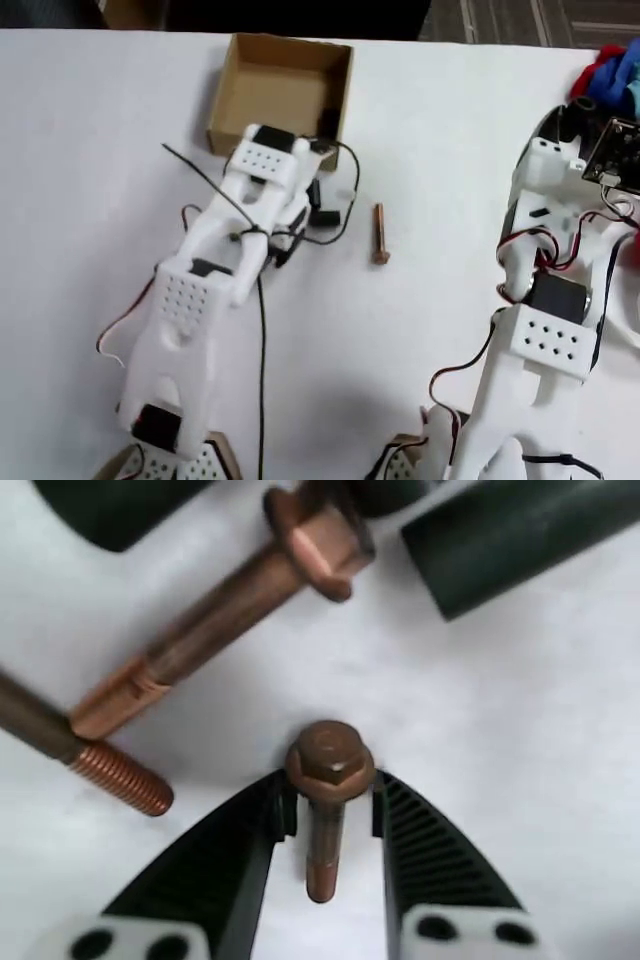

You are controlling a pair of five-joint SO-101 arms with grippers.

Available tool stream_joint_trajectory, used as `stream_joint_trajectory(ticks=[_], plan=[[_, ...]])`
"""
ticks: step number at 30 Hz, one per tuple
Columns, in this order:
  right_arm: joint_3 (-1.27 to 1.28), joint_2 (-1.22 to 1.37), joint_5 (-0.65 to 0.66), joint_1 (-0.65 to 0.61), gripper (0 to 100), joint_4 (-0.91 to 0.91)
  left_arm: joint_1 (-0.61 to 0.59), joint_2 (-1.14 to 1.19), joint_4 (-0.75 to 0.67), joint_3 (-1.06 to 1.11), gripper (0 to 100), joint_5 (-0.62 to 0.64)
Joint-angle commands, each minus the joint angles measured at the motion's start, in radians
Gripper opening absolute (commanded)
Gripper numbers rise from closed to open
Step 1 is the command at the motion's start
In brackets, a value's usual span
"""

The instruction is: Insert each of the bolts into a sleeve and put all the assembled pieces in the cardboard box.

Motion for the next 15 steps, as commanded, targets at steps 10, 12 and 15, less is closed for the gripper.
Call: stream_joint_trajectory(ticks=[10,12,15], plan=[[-0.06,-0.007,-0.008,0.008,2.2,-0.019,0.0,-0.029,-0.086,-0.005,6,-0.002],[-0.06,-0.007,-0.008,0.008,2.2,-0.019,0.0,-0.029,-0.089,-0.005,3,-0.002],[-0.06,-0.007,-0.008,0.008,2.2,-0.019,0.0,-0.04,-0.084,-0.005,2,-0.003]])
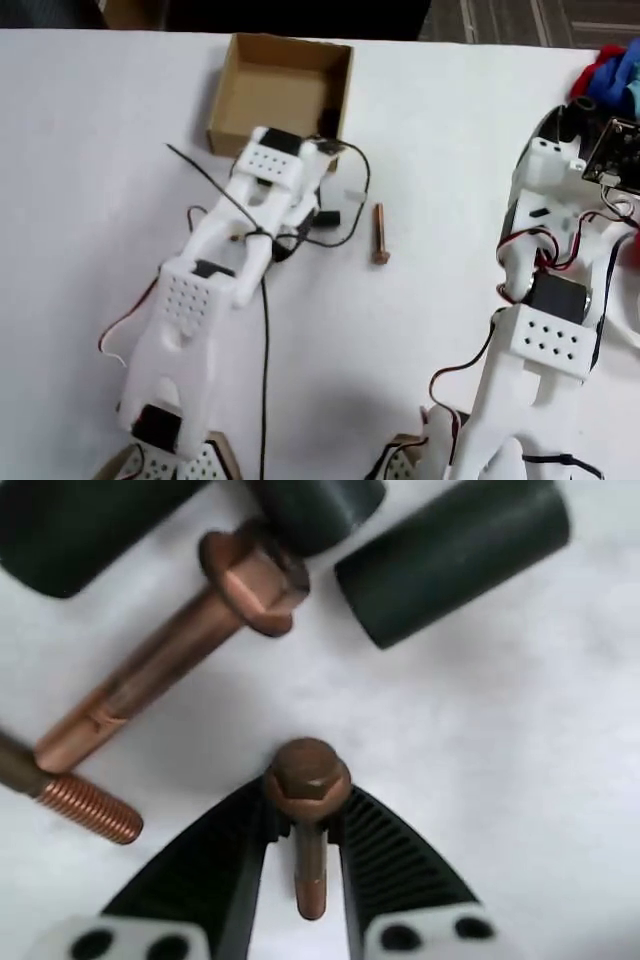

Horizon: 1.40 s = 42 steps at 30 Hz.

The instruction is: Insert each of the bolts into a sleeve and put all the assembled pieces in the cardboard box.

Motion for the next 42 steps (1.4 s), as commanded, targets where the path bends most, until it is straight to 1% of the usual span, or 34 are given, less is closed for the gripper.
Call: stream_joint_trajectory(ticks=[1,6,10,13,16,20,22,25,28,30,32,34,36,42], plan=[[-0.06,-0.007,-0.008,0.008,2.2,-0.019,-0.012,-0.044,-0.035,-0.008,3,-0.003],[-0.057,-0.007,-0.009,-0.007,2.2,-0.018,-0.02,-0.143,0.083,-0.116,3,-0.002],[-0.057,-0.007,-0.009,-0.056,2.2,0.025,-0.081,-0.319,0.094,-0.122,3,0.002],[-0.06,-0.007,-0.009,-0.127,2.2,0.076,-0.12,-0.465,0.08,-0.056,3,0.003],[-0.06,-0.007,-0.009,-0.22,2.2,0.133,-0.121,-0.623,0.018,0.088,3,0.003],[-0.052,-0.007,-0.009,-0.329,2.2,0.188,-0.12,-0.922,-0.183,0.39,3,0.005],[-0.029,-0.007,-0.02,-0.363,2.2,0.186,-0.12,-1.105,-0.321,0.601,3,0.005],[0.018,0.002,-0.109,-0.407,2.2,0.171,-0.126,-1.352,-0.582,0.932,3,0.0],[0.132,-0.007,-0.127,-0.484,2.2,0.061,-0.126,-1.528,-0.847,1.194,3,-0.003],[0.213,0.001,-0.127,-0.539,2.2,-0.042,-0.121,-1.608,-0.988,1.307,3,-0.002],[0.295,0.002,-0.127,-0.572,2.2,-0.157,-0.12,-1.66,-1.094,1.372,3,0.0],[0.342,0.002,-0.107,-0.596,2.3,-0.26,-0.12,-1.689,-1.158,1.403,3,-0.002],[0.364,0.002,-0.026,-0.627,2.3,-0.317,-0.12,-1.697,-1.18,1.414,3,-0.002],[0.442,0.002,0.264,-0.674,2.3,-0.325,-0.127,-1.7,-1.188,1.419,3,-0.003]])
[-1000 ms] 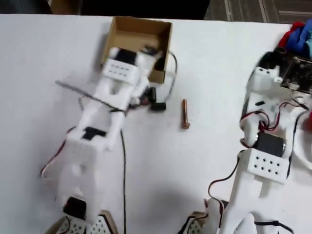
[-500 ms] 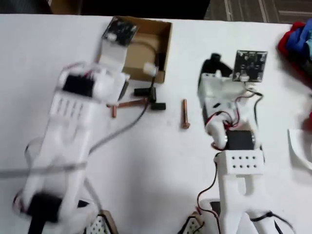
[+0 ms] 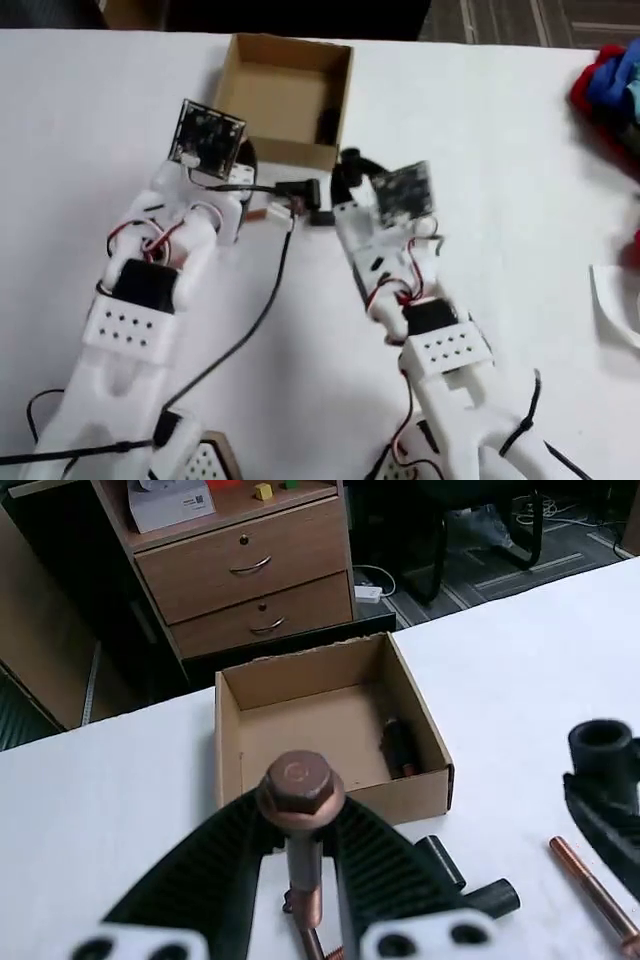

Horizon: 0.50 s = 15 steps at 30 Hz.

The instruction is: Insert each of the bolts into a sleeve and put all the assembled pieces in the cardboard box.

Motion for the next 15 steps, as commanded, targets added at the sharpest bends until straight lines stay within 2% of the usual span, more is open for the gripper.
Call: stream_joint_trajectory(ticks=[1,6,10,13,15], plan=[[0.037,-0.004,0.153,-0.035,2.4,-0.028,-0.011,-0.041,-0.034,-0.004,3,0.0],[0.14,-0.004,0.259,-0.044,2.4,-0.035,-0.002,-0.04,-0.051,-0.002,3,0.0],[0.15,-0.004,0.258,-0.018,2.2,-0.038,0.002,-0.035,-0.123,0.015,3,0.005],[0.153,-0.004,0.241,0.015,2.2,-0.174,0.002,-0.035,-0.209,0.058,3,0.006],[0.166,-0.004,0.135,0.018,2.2,-0.308,0.003,-0.035,-0.272,0.082,3,0.009]])
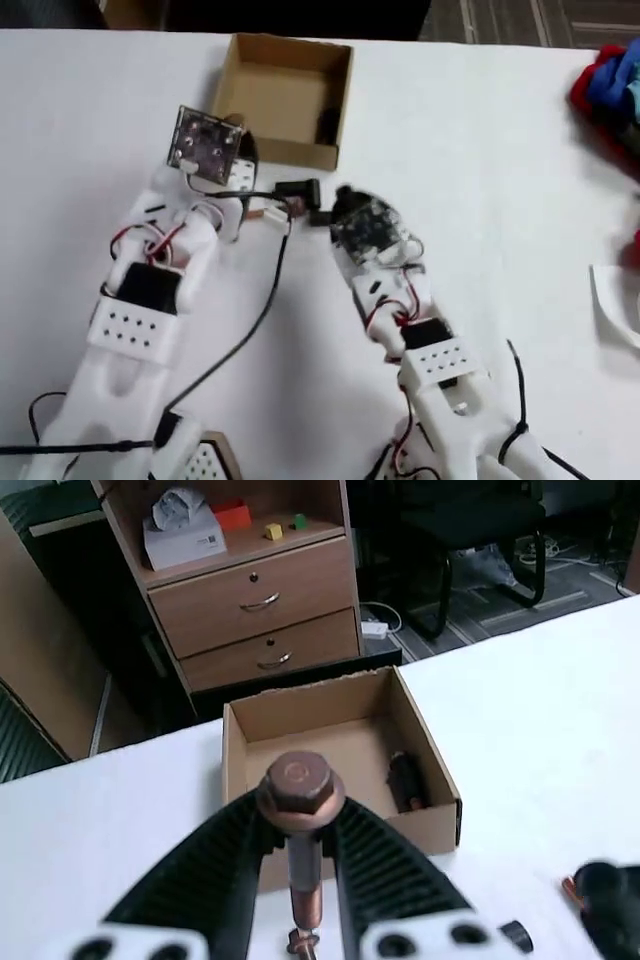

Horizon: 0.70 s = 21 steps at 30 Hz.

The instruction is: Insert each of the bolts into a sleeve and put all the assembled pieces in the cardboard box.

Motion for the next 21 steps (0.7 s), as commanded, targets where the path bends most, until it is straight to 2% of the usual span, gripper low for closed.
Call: stream_joint_trajectory(ticks=[1,5,9,15,19,21], plan=[[0.008,-0.004,-0.161,0.016,2.2,-0.234,0.006,-0.032,-0.123,0.012,3,0.009],[0.026,0.021,-0.347,0.01,2.2,-0.348,0.051,-0.04,-0.155,0.004,3,0.083],[0.054,0.09,-0.35,0.013,2.2,-0.344,0.068,-0.032,-0.149,-0.03,3,0.192],[0.098,0.117,-0.358,0.019,2.2,-0.354,0.071,-0.044,-0.086,-0.016,3,0.199],[0.103,0.157,-0.358,-0.005,2.2,-0.46,0.074,-0.078,-0.092,-0.019,3,0.206],[0.1,0.211,-0.358,-0.022,2.2,-0.552,0.097,-0.091,-0.141,-0.019,3,0.207]])
